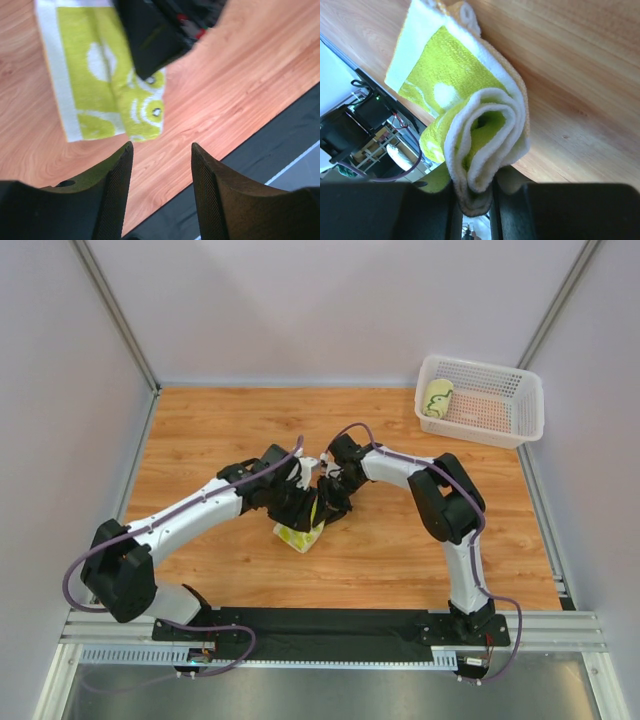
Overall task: Roll the towels
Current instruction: Roll the towel
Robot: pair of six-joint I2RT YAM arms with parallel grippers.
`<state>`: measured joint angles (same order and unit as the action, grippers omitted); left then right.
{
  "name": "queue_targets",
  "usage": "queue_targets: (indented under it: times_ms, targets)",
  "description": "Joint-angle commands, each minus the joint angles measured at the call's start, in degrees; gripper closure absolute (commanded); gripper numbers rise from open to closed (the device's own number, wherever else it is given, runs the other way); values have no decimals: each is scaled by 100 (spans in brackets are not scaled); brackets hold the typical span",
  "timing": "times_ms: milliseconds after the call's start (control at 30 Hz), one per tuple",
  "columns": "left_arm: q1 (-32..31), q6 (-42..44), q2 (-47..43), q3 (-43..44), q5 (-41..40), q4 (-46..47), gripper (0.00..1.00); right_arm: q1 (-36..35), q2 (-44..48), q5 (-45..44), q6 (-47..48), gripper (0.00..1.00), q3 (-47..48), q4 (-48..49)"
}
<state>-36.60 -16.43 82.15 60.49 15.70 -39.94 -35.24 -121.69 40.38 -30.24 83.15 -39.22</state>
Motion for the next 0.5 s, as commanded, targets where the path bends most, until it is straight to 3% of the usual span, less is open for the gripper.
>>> queue_targets:
  times_ms: [0,467]
  targets:
    - [-487,315,-94,-45,-841,162,44,-62,-127,-92,-167,88,201,-305]
    - [-1121,157,1003,-591,-910,954,43,-70,-136,-48,-96,89,324,-463]
